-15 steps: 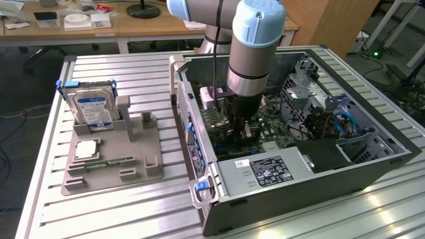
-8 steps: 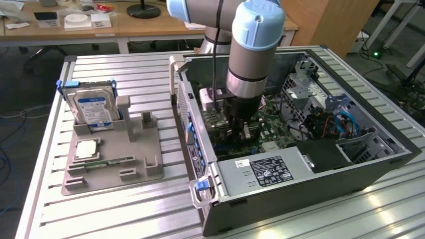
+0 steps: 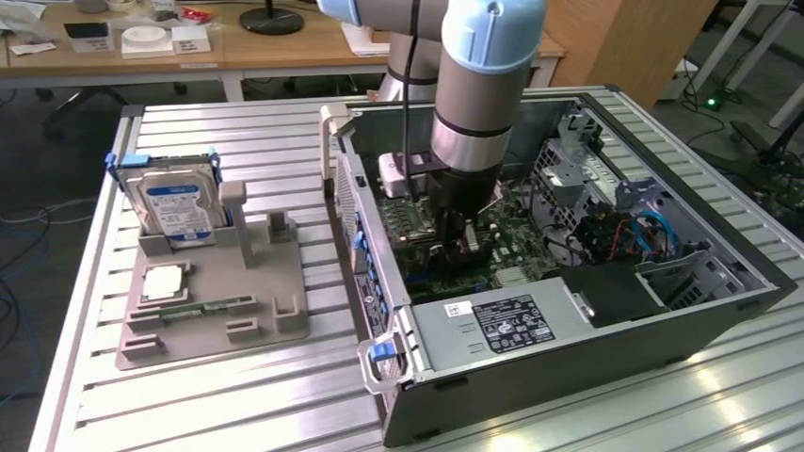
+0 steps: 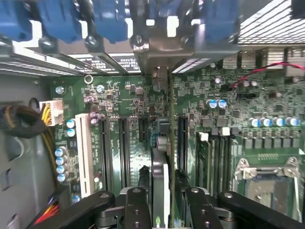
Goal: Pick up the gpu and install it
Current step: 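Insert the gpu into the slot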
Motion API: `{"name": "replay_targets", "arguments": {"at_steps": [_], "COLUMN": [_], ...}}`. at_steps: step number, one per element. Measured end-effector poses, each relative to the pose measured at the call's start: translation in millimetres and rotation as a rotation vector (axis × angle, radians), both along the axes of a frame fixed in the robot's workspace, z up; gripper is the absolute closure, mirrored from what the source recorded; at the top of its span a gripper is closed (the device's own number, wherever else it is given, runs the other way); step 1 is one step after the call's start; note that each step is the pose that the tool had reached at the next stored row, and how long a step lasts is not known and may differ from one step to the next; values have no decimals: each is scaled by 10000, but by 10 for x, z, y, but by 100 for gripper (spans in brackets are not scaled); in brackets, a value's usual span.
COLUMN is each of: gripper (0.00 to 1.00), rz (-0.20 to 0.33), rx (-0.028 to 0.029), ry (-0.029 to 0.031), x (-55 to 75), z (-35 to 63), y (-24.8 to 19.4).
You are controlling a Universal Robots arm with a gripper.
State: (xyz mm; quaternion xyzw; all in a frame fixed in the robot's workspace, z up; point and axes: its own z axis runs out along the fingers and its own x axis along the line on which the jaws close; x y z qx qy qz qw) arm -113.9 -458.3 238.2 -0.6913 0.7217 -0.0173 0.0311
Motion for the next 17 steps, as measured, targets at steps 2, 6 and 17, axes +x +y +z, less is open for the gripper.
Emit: {"name": "replay_targets", "arguments": {"at_steps": [2,6,17], "gripper": [65,65,75], "rz": [0,0,0], "rx": [1,0,2], "ry": [-25,-84,-143], "x": [0,0,-6], "z": [62,166,209], "y": [0,0,1]}}
